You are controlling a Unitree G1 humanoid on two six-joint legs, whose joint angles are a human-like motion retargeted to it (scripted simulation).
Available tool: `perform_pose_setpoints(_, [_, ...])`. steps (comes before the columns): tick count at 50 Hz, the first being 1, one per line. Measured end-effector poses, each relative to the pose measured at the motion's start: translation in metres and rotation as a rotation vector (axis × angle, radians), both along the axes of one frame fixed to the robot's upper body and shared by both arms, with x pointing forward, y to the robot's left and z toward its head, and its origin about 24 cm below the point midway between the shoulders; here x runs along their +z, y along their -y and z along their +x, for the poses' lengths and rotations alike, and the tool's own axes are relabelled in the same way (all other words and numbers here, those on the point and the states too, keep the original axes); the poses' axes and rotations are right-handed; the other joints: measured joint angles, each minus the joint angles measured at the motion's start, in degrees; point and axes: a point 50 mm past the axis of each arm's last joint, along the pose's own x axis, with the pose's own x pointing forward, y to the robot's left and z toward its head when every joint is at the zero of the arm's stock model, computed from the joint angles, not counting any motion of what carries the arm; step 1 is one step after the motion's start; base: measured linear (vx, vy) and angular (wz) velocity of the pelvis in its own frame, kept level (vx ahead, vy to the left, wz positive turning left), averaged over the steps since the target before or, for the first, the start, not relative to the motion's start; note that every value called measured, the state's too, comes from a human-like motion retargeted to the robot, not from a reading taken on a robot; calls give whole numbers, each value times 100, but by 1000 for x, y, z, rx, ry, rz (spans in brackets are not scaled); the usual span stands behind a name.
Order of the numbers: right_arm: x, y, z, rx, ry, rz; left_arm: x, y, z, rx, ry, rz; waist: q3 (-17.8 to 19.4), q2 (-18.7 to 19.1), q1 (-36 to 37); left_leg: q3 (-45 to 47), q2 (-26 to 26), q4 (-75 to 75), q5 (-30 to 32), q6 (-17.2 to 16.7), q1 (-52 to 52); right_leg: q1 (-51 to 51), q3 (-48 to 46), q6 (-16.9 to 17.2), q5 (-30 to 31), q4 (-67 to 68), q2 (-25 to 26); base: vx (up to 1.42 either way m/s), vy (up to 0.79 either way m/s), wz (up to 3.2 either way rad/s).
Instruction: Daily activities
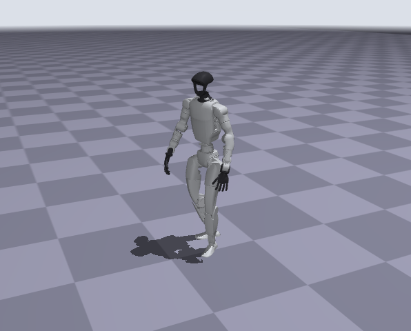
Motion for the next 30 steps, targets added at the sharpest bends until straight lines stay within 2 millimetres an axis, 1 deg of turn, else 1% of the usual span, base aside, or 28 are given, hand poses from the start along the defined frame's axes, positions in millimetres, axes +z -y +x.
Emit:
perform_pose_setpoints(8, [-4,10,-13,-53,-40,-12,1,2,5,-13,-5,-15,37,54,-67,544,290,220,-50,148,45,126,-215,-122,175,-246,103,-7,-5,39])
perform_pose_setpoints(17, [-11,12,-28,-81,-98,-6,5,-2,14,7,11,-13,15,72,-85,546,251,-146,170,-15,275,348,-392,-184,333,-517,201,-4,-3,28])
perform_pose_setpoints(26, [-13,6,-29,-57,-116,7,8,-2,25,38,44,-15,77,42,-41,436,207,-380,503,-216,350,507,-477,-233,593,-824,289,-7,-2,24])
perform_pose_setpoints(28, [-13,4,-27,-48,-114,12,7,-1,25,43,43,-18,102,3,-44,505,281,-284,469,-134,357,505,-503,-247,655,-874,267,-7,-2,39])
perform_pose_setpoints(30, [-12,1,-25,-37,-112,19,6,0,24,46,36,-22,134,-51,-42,499,385,-70,296,0,368,492,-514,-260,711,-906,224,-7,-1,38])
